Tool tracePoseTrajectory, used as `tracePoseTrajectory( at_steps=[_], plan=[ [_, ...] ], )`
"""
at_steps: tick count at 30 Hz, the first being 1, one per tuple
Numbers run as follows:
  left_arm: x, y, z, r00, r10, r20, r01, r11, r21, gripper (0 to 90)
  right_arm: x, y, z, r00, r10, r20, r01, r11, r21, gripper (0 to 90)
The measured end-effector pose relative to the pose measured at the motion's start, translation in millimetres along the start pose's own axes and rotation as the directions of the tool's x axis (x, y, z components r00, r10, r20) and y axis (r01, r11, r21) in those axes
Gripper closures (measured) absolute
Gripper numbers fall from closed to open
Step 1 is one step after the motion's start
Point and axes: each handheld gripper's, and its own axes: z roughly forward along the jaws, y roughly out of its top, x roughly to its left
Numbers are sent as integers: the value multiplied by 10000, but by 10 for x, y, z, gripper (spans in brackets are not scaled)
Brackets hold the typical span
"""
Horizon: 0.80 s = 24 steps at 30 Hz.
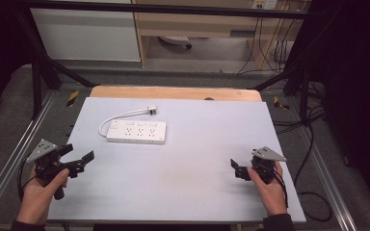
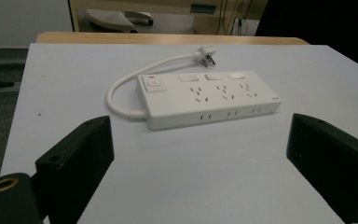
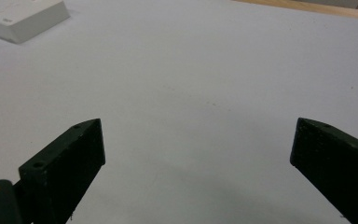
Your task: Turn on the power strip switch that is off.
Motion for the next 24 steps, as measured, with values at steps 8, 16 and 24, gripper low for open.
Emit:
tracePoseTrajectory(
  at_steps=[8, 16, 24],
  plan=[
    [-76, 116, 113, 9998, 136, 136, -134, 9999, -82, 47, 4, 2, 5, 10000, 31, 3, -31, 10000, -15, 32],
    [-139, 170, 309, 9988, 300, 379, -292, 9994, -196, 50, 2, 1, 9, 10000, 7, -21, -7, 10000, 13, 35],
    [-186, 313, 444, 9979, 433, 471, -413, 9983, -419, 56, -5, 3, 9, 9999, 74, -79, -73, 9999, 74, 39]
  ],
)
